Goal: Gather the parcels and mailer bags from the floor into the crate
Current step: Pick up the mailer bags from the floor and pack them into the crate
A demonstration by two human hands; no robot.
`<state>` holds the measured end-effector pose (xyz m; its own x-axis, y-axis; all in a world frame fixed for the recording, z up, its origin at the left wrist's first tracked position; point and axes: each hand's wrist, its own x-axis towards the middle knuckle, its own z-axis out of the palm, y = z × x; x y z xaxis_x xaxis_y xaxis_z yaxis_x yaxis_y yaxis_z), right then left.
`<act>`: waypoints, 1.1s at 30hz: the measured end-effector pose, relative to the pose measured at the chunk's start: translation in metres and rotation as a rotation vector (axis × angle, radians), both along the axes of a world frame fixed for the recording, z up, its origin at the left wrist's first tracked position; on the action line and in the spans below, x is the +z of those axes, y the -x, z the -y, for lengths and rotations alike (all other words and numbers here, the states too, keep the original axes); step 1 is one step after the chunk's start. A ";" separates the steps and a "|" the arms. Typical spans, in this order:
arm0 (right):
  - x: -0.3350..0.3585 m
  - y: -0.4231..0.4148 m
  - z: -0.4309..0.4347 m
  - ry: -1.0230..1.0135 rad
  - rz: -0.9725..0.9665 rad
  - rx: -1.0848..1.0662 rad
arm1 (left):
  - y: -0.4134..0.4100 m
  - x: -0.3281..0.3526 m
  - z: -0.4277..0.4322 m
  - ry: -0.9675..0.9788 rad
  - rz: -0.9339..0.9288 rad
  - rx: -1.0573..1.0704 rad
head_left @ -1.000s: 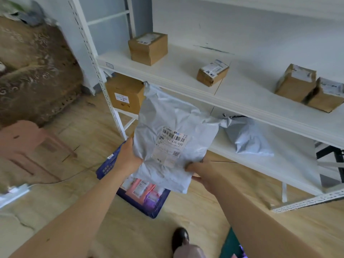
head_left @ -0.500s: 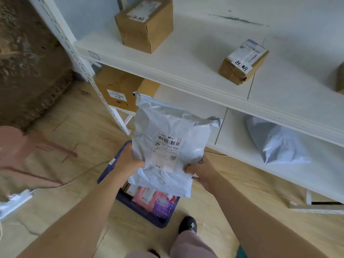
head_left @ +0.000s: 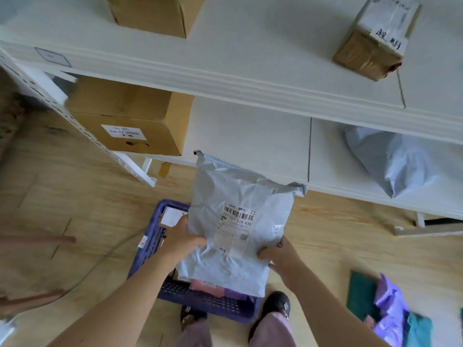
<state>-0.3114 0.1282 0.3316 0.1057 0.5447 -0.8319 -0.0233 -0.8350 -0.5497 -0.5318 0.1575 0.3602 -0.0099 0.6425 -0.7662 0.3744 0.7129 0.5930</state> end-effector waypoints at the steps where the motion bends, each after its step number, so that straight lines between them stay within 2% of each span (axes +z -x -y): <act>1: -0.016 0.005 0.001 0.003 0.030 -0.008 | 0.006 -0.014 -0.004 0.007 0.000 -0.001; 4: -0.098 0.016 0.007 0.022 0.108 -0.031 | 0.016 -0.074 -0.010 0.041 0.006 -0.032; 6: -0.114 0.020 0.007 0.068 0.151 -0.052 | 0.016 -0.101 -0.010 0.068 0.007 -0.023; 9: -0.160 0.030 0.013 0.144 0.205 -0.081 | 0.018 -0.177 -0.003 0.120 0.016 -0.036; 14: -0.253 0.037 0.037 0.303 0.275 0.002 | 0.020 -0.278 0.024 0.211 0.016 -0.083; 18: -0.300 0.047 0.047 0.337 0.348 0.127 | 0.022 -0.330 0.032 0.275 -0.047 -0.121; 25: -0.333 0.045 0.051 0.466 0.452 0.220 | 0.002 -0.387 0.042 0.350 -0.144 -0.359; 29: -0.342 0.051 0.049 0.350 0.619 0.286 | -0.011 -0.406 0.038 0.328 -0.202 -0.455; 33: -0.351 0.061 0.040 0.047 0.766 0.698 | -0.018 -0.419 0.037 0.267 -0.327 -0.476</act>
